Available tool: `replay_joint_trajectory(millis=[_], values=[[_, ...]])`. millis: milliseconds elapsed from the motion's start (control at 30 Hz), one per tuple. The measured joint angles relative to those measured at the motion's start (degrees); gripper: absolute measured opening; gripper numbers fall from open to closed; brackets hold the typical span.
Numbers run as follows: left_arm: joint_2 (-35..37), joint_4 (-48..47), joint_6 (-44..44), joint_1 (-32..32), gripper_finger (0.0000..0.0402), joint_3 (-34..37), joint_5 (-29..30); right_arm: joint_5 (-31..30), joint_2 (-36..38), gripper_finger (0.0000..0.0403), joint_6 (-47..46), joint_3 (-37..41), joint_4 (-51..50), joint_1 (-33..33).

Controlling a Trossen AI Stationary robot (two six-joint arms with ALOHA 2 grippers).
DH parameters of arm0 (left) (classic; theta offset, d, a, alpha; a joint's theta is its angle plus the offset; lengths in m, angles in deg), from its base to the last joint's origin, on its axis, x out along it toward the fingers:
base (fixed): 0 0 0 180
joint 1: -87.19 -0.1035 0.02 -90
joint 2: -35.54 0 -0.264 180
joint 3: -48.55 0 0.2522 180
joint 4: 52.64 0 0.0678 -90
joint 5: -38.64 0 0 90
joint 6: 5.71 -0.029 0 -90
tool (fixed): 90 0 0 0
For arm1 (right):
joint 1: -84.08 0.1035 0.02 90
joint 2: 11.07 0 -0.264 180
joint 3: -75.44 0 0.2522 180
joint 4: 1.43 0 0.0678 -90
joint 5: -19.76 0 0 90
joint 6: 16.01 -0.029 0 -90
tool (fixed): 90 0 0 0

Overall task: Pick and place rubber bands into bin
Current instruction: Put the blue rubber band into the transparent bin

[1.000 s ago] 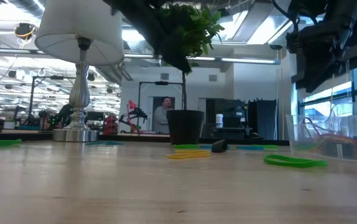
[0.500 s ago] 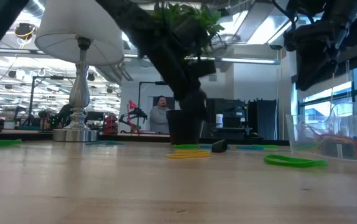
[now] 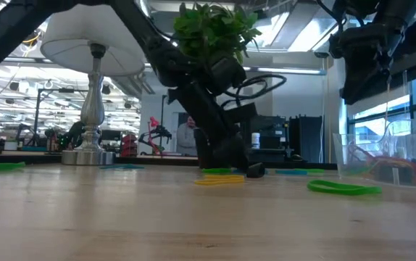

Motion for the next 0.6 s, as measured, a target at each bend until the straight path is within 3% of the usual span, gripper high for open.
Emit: replay_joint_trajectory(millis=[267,500,600], values=[[-1.0,-2.6,6.9,-0.8,0.0123,-0.2,-5.7,0.0,0.0,0.0162,0.2,0.0,0.0,0.0],[-1.0,-5.8,9.7,-0.3,0.0019,-0.2,-8.5,-0.5,0.0,0.0162,0.3,0.0,0.3,0.0],[0.0,-6.0,9.3,0.3,0.0006,0.0,-8.4,-0.5,0.0,0.0162,0.1,0.0,1.3,0.0]])
